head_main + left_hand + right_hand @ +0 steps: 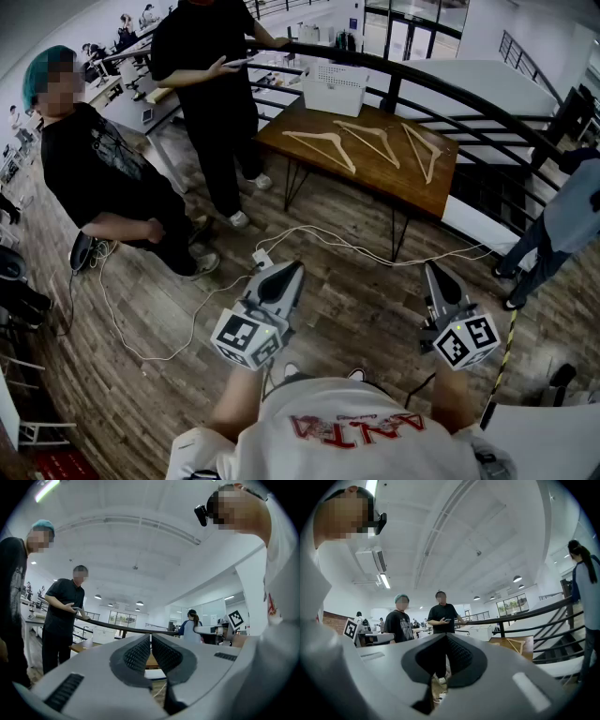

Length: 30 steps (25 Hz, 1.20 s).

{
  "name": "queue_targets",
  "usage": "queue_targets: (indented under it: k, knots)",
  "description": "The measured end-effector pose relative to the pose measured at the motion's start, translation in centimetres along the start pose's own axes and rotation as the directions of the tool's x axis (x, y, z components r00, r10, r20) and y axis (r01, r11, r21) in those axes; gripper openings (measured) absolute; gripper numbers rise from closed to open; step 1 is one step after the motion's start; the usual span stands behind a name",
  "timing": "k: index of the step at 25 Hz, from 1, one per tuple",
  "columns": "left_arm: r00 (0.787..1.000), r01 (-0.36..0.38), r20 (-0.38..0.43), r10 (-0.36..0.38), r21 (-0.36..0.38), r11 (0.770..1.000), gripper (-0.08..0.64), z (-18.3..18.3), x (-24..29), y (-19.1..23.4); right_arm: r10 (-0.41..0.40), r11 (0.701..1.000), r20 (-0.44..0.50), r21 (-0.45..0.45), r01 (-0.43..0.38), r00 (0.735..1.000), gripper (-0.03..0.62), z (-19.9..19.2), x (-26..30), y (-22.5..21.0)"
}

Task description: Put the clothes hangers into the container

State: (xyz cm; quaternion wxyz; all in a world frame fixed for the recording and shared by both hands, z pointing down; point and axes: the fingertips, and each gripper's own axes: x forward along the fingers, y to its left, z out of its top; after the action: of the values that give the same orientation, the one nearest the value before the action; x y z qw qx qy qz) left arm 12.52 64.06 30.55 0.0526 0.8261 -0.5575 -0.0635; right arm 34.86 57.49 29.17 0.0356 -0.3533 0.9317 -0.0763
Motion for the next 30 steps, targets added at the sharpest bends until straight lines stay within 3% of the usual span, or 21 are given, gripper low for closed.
queue_targets:
  k: [16, 30]
  knots:
    - [1.0, 0.006, 0.004, -0.006, -0.001, 1.0, 0.018, -0.6, -0.2, 0.3, -0.01, 1.0, -0.024, -0.01, 0.009, 1.0, 0.0, -1.1, 0.0, 0.2]
    - [1.0, 0.012, -0.022, -0.012, 0.006, 1.0, 0.018, -0.3, -1.4, 1.1, -0.016, 0.998, 0.02, 0.066, 0.014, 1.0, 0.002, -1.4, 0.9, 0.9]
